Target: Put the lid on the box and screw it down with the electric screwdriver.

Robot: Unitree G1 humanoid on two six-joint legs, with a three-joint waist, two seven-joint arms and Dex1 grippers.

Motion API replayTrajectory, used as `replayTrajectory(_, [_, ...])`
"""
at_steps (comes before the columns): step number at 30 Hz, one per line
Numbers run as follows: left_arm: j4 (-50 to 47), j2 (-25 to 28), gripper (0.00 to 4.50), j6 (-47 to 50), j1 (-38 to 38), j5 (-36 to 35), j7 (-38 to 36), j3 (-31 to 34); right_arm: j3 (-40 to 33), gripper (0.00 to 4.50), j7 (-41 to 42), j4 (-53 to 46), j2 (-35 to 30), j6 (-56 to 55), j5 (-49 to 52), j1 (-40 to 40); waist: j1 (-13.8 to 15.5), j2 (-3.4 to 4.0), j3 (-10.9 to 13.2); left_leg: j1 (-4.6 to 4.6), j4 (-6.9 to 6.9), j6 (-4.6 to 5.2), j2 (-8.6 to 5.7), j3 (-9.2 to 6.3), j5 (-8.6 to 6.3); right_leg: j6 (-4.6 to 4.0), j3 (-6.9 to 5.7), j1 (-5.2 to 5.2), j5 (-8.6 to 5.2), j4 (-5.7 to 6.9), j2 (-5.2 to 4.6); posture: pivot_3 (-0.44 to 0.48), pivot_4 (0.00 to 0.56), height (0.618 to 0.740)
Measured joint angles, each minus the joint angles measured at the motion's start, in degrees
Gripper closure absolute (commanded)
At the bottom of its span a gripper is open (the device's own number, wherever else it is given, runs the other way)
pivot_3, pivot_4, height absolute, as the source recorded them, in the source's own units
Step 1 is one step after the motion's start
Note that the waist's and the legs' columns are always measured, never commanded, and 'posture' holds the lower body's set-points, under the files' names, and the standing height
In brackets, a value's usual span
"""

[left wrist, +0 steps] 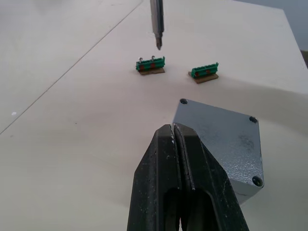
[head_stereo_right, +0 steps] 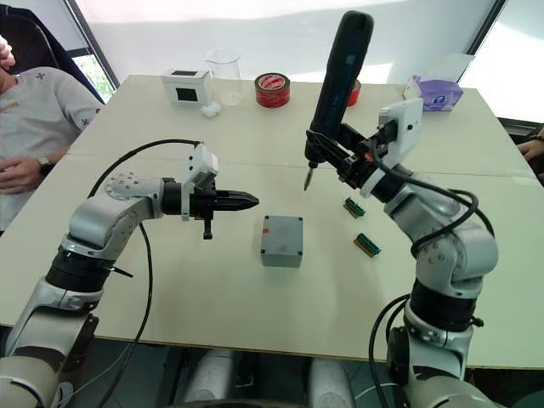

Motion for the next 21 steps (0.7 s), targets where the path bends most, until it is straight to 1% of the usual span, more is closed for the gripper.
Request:
replayTrajectory(3, [0.26, -0.55, 4.50, -1.29, -0.03, 1.83, -0.53, -2.31, 3.84, 2.74, -1.12, -0.95, 0.17, -2.98, -1.71, 2.74, -0.07, 0.01, 0.00, 0.01, -0.02, -0.02, 0.06, 0.00, 0.01, 0.00, 0.00, -0.04, 0.00, 0.05, 0.07, 0.000, 0.150, 0.715])
replayTrajectory(7, [1.37, -2.47, 4.50, -2.49, -0.05, 3.31, -0.77, -3.73, 8.37, 2.74, -0.68, -1.00, -1.29, -6.20, -3.81, 6.29, -0.02, 0.01, 0.00, 0.02, -0.02, -0.02, 0.07, -0.01, 0.02, 0.00, 0.00, -0.05, -0.01, 0.08, 0.08, 0.000, 0.150, 0.715])
replayTrajectory(9, [1.71, -3.51, 4.50, -2.99, -0.09, 3.88, -0.79, -4.66, 9.72, 2.74, -0.46, -1.00, -1.93, -6.60, -4.41, 7.23, 0.09, 0.00, 0.01, 0.01, -0.01, -0.02, 0.07, -0.01, 0.02, 0.00, 0.00, -0.05, -0.01, 0.07, 0.08, 0.000, 0.150, 0.715])
replayTrajectory(11, [1.95, -5.00, 4.50, -3.55, -0.16, 5.44, -0.93, -7.00, 11.11, 2.74, -0.42, -1.00, -2.11, -7.39, -4.70, 7.78, 0.08, 0.00, 0.01, 0.02, -0.01, -0.02, 0.06, -0.01, 0.01, 0.00, 0.01, -0.04, -0.01, 0.07, 0.08, 0.000, 0.150, 0.715])
replayTrajectory(14, [1.96, -5.37, 4.50, -4.42, -0.18, 7.32, -1.54, -9.27, 11.55, 2.74, -0.43, -1.00, -2.75, -8.22, -4.79, 7.93, 0.02, 0.00, 0.01, 0.02, -0.01, -0.02, 0.08, -0.01, 0.01, 0.00, 0.01, -0.04, -0.01, 0.07, 0.09, 0.000, 0.150, 0.715])
replayTrajectory(21, [2.05, -5.37, 4.50, -6.64, -0.21, 9.57, -2.35, -9.69, 11.99, 2.74, -0.91, -1.00, -3.64, -8.29, -4.78, 8.39, 0.08, 0.00, 0.01, 0.02, -0.01, -0.01, 0.09, -0.03, 0.01, 0.00, 0.01, -0.04, -0.01, 0.07, 0.09, 0.000, 0.150, 0.715])
